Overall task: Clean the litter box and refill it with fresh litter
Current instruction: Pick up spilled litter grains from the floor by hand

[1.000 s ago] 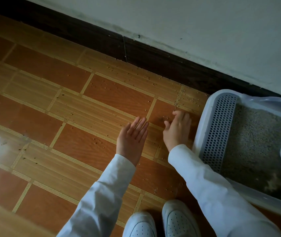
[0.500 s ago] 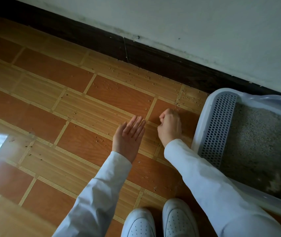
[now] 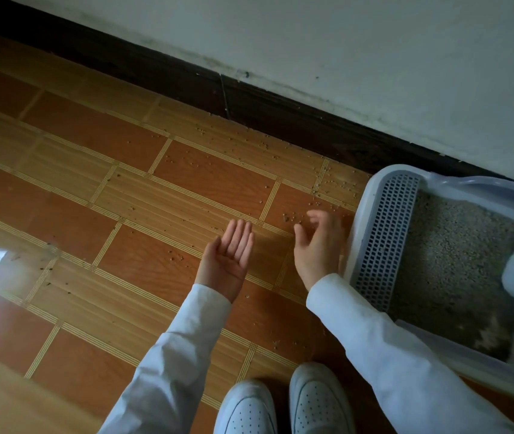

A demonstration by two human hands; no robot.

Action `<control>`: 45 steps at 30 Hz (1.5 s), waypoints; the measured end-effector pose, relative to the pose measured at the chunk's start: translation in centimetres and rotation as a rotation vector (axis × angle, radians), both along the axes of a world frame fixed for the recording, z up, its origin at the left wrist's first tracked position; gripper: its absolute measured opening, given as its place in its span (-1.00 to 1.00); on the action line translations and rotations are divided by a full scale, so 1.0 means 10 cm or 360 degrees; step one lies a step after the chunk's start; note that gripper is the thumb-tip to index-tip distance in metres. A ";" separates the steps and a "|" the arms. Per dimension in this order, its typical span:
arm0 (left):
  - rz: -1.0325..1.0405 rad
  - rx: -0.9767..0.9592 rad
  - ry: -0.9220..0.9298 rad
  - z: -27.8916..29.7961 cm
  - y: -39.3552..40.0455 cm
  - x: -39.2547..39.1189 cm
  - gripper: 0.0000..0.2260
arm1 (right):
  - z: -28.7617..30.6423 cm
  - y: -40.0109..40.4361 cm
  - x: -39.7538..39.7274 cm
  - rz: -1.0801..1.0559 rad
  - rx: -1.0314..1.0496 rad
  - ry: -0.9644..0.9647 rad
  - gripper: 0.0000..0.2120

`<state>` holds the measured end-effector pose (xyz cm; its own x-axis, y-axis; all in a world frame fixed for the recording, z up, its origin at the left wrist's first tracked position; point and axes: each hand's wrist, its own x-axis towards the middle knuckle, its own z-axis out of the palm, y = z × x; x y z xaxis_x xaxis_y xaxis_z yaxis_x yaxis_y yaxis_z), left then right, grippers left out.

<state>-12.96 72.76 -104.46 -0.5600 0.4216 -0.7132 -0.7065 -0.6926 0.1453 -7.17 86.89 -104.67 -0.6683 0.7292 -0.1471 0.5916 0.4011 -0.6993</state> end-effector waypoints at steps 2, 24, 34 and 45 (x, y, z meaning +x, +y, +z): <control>0.0019 -0.0004 0.0016 0.00 -0.05 -0.03 -0.59 | -0.13 0.02 -0.03 -0.0120 0.0130 -0.0177 -0.68; -0.0338 -0.0175 0.0046 -0.03 -0.01 -0.03 -0.62 | -0.08 -0.29 -0.19 0.0161 0.0186 0.0176 -0.76; -0.0208 -0.0088 0.0003 -0.01 -0.03 -0.08 -0.63 | -0.10 -0.05 -0.34 0.0136 0.0258 -0.0080 -0.83; -0.0251 -0.0113 0.0073 -0.03 -0.17 -0.10 -0.63 | -0.28 -0.04 -0.41 0.0155 0.0472 -0.0470 -0.87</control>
